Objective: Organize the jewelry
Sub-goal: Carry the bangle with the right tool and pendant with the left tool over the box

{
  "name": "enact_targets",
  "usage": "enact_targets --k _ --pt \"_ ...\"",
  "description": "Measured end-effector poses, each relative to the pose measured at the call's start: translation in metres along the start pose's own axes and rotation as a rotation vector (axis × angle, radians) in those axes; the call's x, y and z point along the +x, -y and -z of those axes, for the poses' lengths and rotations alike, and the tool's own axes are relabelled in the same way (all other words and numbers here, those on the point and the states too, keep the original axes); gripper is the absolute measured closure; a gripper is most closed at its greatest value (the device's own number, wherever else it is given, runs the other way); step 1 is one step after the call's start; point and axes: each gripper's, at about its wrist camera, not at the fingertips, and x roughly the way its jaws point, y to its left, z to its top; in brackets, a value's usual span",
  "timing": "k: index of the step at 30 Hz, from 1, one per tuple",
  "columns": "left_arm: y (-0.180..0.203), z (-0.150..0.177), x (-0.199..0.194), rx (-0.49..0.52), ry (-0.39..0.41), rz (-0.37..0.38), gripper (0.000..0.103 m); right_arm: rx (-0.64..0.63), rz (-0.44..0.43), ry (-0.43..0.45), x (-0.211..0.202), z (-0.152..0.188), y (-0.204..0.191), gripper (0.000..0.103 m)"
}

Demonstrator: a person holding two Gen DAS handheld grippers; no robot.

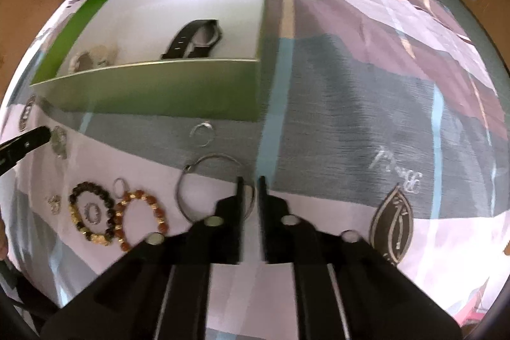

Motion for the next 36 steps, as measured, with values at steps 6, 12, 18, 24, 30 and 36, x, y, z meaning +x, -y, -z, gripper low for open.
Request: enact_targets --k 6,12,18,24,30,36 --pt "-0.001 0.001 0.006 -0.002 -0.005 -0.014 0.057 -0.007 -0.040 0.017 -0.008 0.003 -0.003 0.066" --pt "0.013 0.007 0.019 0.067 -0.028 -0.056 0.066 -0.069 -0.074 -0.004 -0.004 0.009 -0.022 0.066" --pt "0.018 0.007 0.021 0.087 -0.027 -0.074 0.076 -0.125 -0.186 -0.054 -0.005 0.018 -0.040 0.071" --pt "0.015 0.006 0.022 0.071 -0.035 -0.061 0.072 -0.180 -0.179 -0.082 0.000 0.022 -0.053 0.079" --pt "0.016 0.003 0.018 0.068 -0.006 -0.049 0.043 -0.034 -0.149 -0.005 -0.014 0.008 -0.018 0.079" --pt "0.017 0.003 0.023 0.080 -0.011 -0.072 0.047 0.064 -0.021 -0.070 0.005 0.006 0.009 0.077"
